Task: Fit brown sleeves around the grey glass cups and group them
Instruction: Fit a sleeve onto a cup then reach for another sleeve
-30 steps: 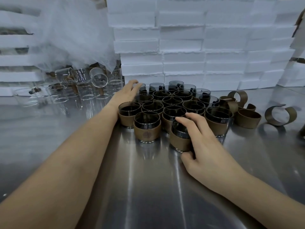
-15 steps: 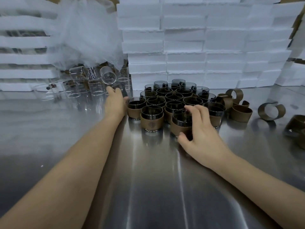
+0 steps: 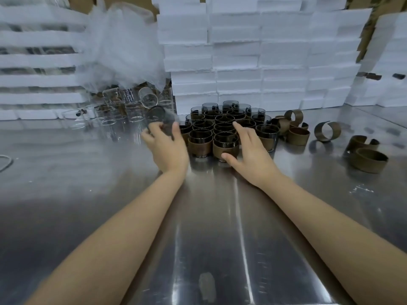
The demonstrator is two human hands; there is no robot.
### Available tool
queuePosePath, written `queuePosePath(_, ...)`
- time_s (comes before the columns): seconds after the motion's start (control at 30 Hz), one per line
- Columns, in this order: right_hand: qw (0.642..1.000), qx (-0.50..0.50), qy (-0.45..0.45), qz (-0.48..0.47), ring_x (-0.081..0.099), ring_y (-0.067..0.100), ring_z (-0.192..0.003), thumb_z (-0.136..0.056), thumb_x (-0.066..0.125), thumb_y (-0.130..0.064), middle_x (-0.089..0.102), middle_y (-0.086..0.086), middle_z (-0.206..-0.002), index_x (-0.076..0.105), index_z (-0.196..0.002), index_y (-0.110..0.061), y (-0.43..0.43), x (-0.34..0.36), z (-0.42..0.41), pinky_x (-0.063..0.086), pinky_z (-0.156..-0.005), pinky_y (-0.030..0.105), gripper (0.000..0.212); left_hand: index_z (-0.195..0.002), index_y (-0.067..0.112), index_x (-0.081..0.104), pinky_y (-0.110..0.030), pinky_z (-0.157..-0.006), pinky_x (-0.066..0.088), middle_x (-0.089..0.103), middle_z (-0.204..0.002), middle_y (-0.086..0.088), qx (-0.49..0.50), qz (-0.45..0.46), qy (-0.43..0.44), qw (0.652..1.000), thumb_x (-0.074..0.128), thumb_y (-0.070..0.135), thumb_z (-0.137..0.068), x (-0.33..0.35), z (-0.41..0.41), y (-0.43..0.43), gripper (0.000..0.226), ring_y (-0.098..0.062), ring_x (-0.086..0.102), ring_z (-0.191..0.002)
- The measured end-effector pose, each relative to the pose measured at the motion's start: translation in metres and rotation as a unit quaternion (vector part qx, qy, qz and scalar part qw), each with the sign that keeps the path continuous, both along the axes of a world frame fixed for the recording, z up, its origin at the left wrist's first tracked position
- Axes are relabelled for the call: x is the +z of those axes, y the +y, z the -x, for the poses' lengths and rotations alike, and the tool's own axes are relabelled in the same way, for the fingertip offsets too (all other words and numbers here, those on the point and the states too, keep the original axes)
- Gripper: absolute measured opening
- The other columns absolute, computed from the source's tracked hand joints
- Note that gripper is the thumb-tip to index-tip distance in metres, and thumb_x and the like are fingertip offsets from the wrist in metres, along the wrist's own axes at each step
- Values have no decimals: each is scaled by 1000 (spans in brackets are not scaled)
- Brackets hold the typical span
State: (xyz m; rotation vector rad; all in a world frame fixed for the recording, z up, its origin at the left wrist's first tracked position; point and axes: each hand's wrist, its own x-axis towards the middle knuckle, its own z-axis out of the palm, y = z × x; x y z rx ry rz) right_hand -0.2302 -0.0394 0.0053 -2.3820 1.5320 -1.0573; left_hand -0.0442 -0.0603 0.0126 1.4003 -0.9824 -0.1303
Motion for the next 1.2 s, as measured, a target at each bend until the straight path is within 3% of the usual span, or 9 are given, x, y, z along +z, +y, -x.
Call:
queuePosePath(0.1,995,51,-69,45,31,13,-138,-89,65,-23,32,2,-147,21,-152,-20,2,2,3,29,-115,34,78,-122,13,45,-23,-81,45,45,-121,1,-77,128,-112,982,70,37,-86,3,20,13,50,-13,52,-103)
queuePosePath(0.23,981,113,-145,62,39,8,-133,-77,75,-16,39,-2,-140,27,-149,-17,-6,2,-4,36,-112,33,86,-136,31,34,-19,-91,48,38,-116,27,-224,133,-140,955,75,39,-74,0,40,13,75,0,50,-112)
queuePosePath(0.37,973,103,-200,44,46,-1,-124,-69,79,-18,47,-14,-131,33,-143,-30,-13,0,-2,39,-105,19,88,-138,17,47,-31,-103,47,39,-121,10,-309,121,-202,921,78,28,-77,-5,37,8,69,1,46,-120)
queuePosePath(0.5,966,73,-242,58,52,-12,-113,-70,84,-27,54,-35,-116,38,-125,-52,-6,3,-3,38,-91,4,76,-143,16,39,-31,-107,45,43,-131,13,-384,108,-182,899,73,32,-83,-4,39,13,71,6,42,-127)
queuePosePath(0.63,962,61,-256,71,53,-13,-109,-72,82,-13,57,-28,-114,42,-118,-52,-4,7,-2,39,-88,3,73,-145,12,38,-19,-102,45,49,-137,7,-414,86,-127,897,71,29,-85,0,45,21,71,5,48,-125)
queuePosePath(0.87,961,68,-260,60,53,-12,-110,-73,81,-14,57,-27,-117,41,-115,-57,-3,9,1,43,-87,6,72,-147,22,33,-24,-104,44,48,-145,-1,-471,52,-72,878,64,26,-89,3,49,28,67,-6,48,-131)
queuePosePath(1.0,961,60,-266,35,56,-9,-106,-70,84,-16,59,-24,-112,48,-126,-34,-5,7,3,43,-90,8,68,-150,11,30,-17,-108,37,41,-151,-4,-470,36,-57,880,53,15,-93,4,49,27,62,0,41,-135)
queuePosePath(1.1,963,50,-262,28,57,-5,-105,-66,87,-14,59,-22,-110,49,-129,-26,-5,8,3,44,-92,11,75,-150,13,32,-34,-120,25,40,-153,-4,-455,29,-60,888,43,22,-93,6,49,26,59,-8,33,-143)
queuePosePath(1.2,965,49,-256,29,56,-3,-106,-64,88,-11,59,-21,-110,49,-129,-25,-5,9,3,43,-93,11,77,-145,14,41,-41,-118,31,48,-147,-5,-451,42,-41,891,40,22,-96,5,50,26,50,-14,41,-139)
